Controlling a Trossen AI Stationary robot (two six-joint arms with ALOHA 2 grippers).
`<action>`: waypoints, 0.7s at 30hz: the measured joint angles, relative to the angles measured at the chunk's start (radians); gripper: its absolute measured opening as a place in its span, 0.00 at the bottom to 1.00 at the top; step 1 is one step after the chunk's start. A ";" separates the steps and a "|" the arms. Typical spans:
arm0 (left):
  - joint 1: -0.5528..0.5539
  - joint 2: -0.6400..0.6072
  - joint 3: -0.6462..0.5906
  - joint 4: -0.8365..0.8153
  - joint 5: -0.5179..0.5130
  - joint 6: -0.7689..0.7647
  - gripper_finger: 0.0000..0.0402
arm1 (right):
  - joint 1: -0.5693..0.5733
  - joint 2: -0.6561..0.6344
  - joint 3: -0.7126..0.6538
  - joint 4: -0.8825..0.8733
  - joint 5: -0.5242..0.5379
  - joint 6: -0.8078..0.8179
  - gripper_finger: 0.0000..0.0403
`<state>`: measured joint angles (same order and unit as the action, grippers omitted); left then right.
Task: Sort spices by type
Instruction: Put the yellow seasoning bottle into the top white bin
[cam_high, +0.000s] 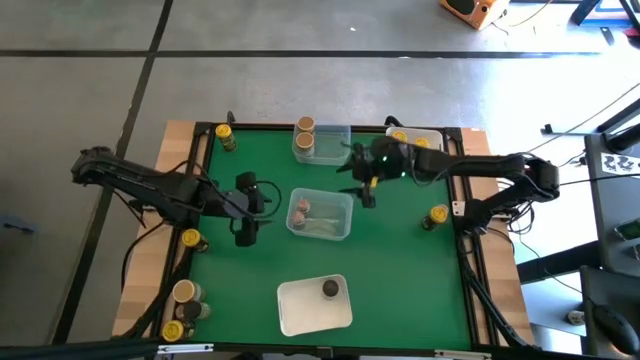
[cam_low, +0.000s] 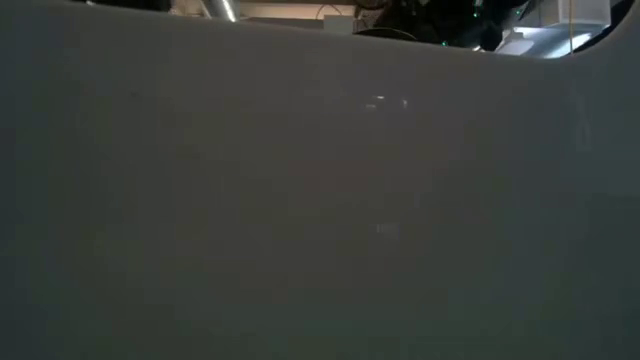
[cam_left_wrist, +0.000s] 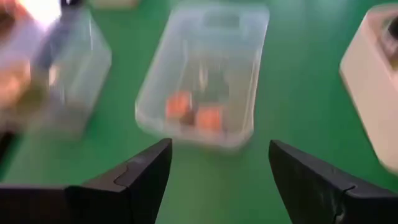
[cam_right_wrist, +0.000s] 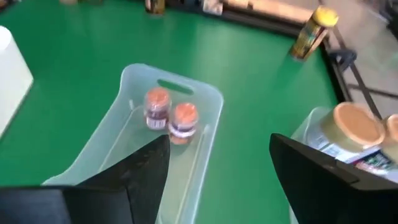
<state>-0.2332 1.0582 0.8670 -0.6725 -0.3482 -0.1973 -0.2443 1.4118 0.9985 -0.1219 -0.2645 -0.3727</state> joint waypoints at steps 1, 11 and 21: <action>-0.008 0.006 0.027 -0.069 0.001 -0.058 0.66 | -0.014 -0.007 0.000 0.011 -0.023 -0.003 0.68; -0.117 0.020 0.117 -0.573 0.248 -0.501 0.66 | -0.064 -0.034 0.037 0.080 -0.032 -0.001 0.68; -0.190 0.020 0.109 -0.802 0.273 -0.481 0.66 | -0.064 -0.034 0.043 0.264 -0.059 0.051 0.68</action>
<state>-0.4236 1.0779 0.9763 -1.4750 -0.0756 -0.6785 -0.3080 1.3781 1.0420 0.1416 -0.3233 -0.3215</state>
